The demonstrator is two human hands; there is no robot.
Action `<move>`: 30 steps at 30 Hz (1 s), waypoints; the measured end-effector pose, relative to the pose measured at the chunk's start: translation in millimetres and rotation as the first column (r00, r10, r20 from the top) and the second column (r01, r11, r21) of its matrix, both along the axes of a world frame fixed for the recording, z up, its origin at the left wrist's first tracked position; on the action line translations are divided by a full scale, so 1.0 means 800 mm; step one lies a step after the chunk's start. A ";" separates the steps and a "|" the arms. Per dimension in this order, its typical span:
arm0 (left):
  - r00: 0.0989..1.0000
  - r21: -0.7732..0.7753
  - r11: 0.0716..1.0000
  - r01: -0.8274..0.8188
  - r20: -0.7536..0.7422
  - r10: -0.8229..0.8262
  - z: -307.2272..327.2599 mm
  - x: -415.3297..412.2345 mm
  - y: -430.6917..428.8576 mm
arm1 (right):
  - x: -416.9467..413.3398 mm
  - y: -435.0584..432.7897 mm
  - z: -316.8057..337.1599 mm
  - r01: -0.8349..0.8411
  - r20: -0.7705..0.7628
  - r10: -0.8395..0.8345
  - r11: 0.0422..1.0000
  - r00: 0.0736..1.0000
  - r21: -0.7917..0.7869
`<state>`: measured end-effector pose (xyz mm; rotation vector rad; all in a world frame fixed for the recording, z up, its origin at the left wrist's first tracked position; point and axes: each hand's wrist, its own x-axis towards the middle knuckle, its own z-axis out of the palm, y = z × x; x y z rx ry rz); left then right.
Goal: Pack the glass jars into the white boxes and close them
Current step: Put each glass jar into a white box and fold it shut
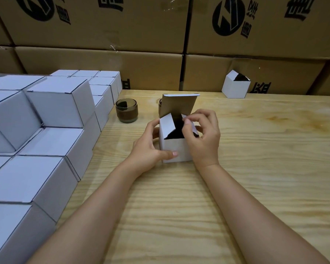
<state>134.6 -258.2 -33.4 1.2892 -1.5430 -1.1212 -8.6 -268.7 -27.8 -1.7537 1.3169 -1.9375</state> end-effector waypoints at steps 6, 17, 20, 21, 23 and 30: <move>1.000 -0.011 1.000 -0.014 0.002 0.014 -0.003 0.000 -0.001 | 0.000 0.001 0.001 -0.006 0.028 0.005 1.000 1.000 0.026; 0.999 -0.020 0.999 0.040 0.000 -0.040 -0.005 0.008 -0.004 | -0.028 -0.011 -0.002 -0.074 0.166 0.054 0.990 0.985 0.118; 0.997 -0.015 0.998 0.067 -0.048 -0.068 -0.005 0.009 -0.003 | -0.030 -0.013 -0.007 -0.130 -0.023 0.135 0.980 0.991 0.148; 0.996 -0.014 0.997 0.076 -0.056 -0.076 -0.004 0.010 -0.002 | -0.031 -0.014 -0.007 -0.147 -0.053 0.158 0.975 0.986 0.166; 0.994 -0.025 0.995 0.096 -0.054 -0.097 -0.004 0.011 -0.002 | -0.034 -0.014 -0.007 -0.234 -0.034 0.247 0.947 0.968 0.222; 0.991 -0.100 0.986 0.134 -0.005 -0.135 -0.005 0.012 0.001 | -0.035 -0.017 -0.008 -0.388 0.176 0.348 0.862 0.921 0.326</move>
